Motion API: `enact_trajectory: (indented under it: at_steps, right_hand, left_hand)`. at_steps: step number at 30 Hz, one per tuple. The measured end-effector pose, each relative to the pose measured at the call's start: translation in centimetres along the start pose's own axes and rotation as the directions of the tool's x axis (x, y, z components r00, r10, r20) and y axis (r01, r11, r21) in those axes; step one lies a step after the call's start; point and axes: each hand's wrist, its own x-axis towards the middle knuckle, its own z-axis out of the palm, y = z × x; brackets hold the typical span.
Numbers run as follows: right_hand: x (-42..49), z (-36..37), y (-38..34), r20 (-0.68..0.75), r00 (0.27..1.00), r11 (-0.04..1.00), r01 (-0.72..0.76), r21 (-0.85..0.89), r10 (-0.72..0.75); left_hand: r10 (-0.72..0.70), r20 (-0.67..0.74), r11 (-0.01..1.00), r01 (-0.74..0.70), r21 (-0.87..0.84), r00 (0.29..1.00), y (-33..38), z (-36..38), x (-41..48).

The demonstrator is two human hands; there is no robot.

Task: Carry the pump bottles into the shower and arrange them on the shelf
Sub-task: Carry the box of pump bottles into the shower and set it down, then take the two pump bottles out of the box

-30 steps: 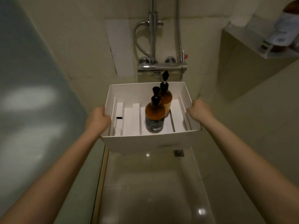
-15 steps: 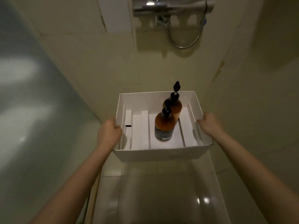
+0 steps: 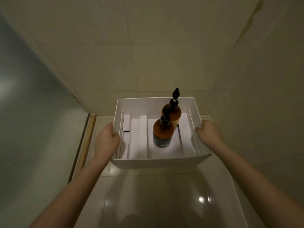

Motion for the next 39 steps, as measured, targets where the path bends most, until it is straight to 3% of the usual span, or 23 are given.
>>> enact_trajectory:
  at_steps: [14, 21, 29, 39]
  right_hand:
    - [3.8, 19.9, 8.1, 0.068, 0.998, 0.998, 0.006, 0.055, -0.010]
    - [4.5, 27.3, 10.9, 0.136, 0.991, 0.998, -0.014, 0.058, 0.006]
    - [5.3, 32.2, 13.2, 0.147, 0.989, 0.997, -0.005, 0.073, -0.006]
    - [4.7, 33.8, 13.9, 0.062, 0.998, 0.999, 0.012, 0.044, -0.015]
  left_hand:
    - [-0.062, 0.021, 0.998, 0.062, 0.000, 0.998, -14.0, 17.2, 0.8]
    - [-0.097, 0.095, 0.995, 0.093, 0.039, 0.991, -18.8, 22.8, 0.7]
    - [-0.122, 0.103, 0.992, 0.118, 0.036, 0.987, -22.6, 27.8, 0.2]
    - [-0.141, 0.064, 0.990, 0.140, 0.019, 0.988, -23.5, 29.4, -0.8]
